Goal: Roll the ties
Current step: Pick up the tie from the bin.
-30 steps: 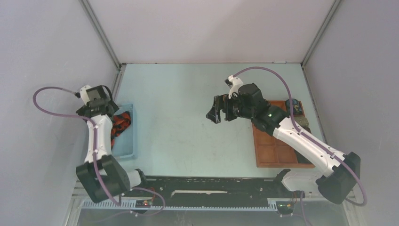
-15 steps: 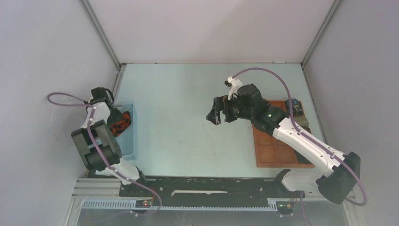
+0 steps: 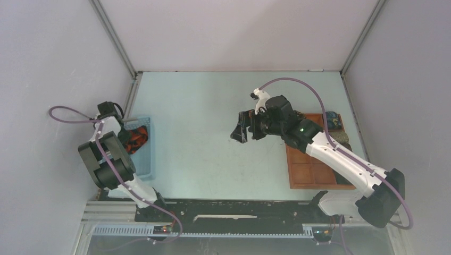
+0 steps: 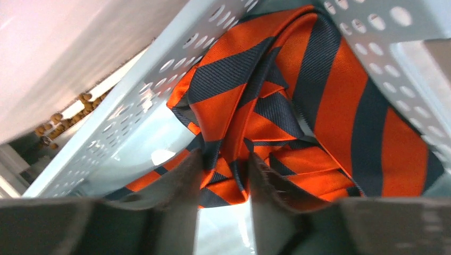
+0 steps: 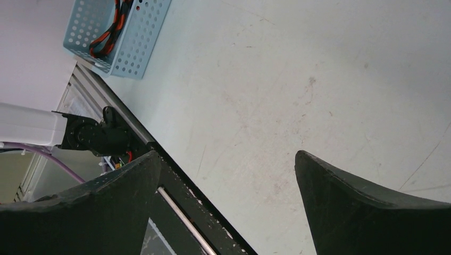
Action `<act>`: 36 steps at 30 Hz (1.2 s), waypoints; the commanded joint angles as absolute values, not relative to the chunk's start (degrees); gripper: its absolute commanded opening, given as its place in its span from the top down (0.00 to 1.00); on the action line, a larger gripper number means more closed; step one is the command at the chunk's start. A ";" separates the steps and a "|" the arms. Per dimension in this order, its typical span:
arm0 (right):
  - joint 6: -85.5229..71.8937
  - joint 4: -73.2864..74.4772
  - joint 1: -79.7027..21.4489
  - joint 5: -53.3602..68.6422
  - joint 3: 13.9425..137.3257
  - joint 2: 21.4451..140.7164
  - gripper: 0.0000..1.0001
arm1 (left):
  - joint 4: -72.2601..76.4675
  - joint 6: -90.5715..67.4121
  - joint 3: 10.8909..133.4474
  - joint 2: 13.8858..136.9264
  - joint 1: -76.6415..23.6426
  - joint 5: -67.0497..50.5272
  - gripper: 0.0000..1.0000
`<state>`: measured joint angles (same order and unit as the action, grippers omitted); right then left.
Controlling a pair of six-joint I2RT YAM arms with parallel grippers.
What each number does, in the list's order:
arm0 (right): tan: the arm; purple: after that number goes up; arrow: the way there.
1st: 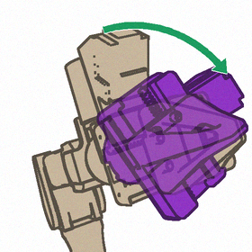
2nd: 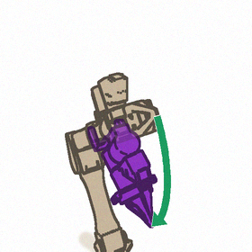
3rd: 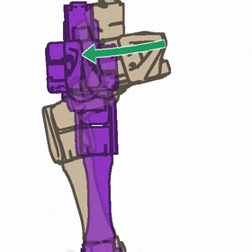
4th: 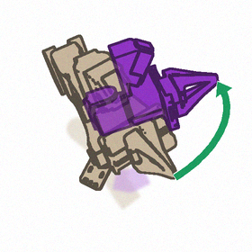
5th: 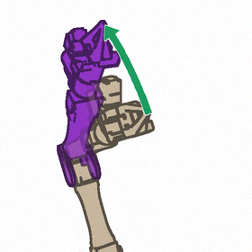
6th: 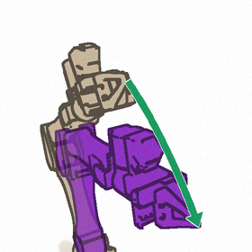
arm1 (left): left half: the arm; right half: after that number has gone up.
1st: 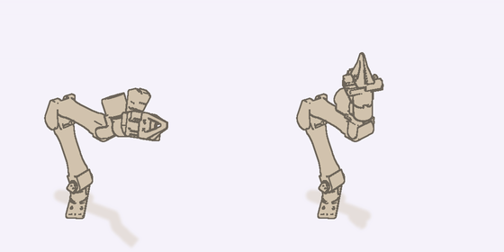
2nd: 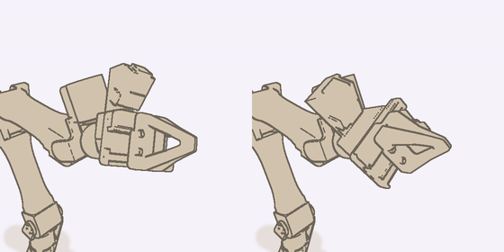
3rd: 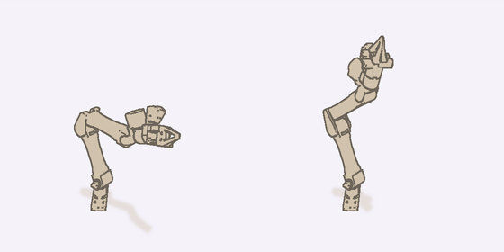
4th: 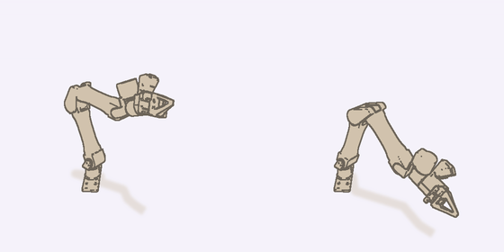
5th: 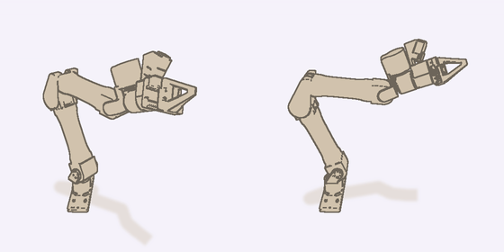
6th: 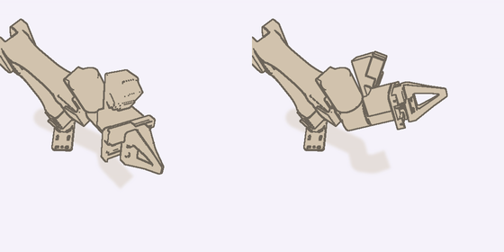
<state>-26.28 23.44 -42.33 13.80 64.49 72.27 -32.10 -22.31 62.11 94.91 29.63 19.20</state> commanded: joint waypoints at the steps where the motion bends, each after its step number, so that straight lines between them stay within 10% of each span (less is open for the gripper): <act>1: -26.46 21.97 -42.74 15.17 64.67 72.07 0.01 | -31.86 -21.78 63.26 96.69 30.57 18.83 0.66; 9: -26.91 21.44 -42.36 16.50 64.67 70.60 0.03 | -32.71 -21.36 63.56 93.40 30.51 18.80 0.99; 25: -51.95 25.57 -39.65 5.50 78.21 58.25 0.00 | -42.57 -21.35 70.34 74.08 14.87 22.16 1.00; 36: -62.37 32.01 -28.36 14.71 93.22 61.82 0.00 | -53.13 -20.89 98.27 83.68 -6.06 19.87 1.00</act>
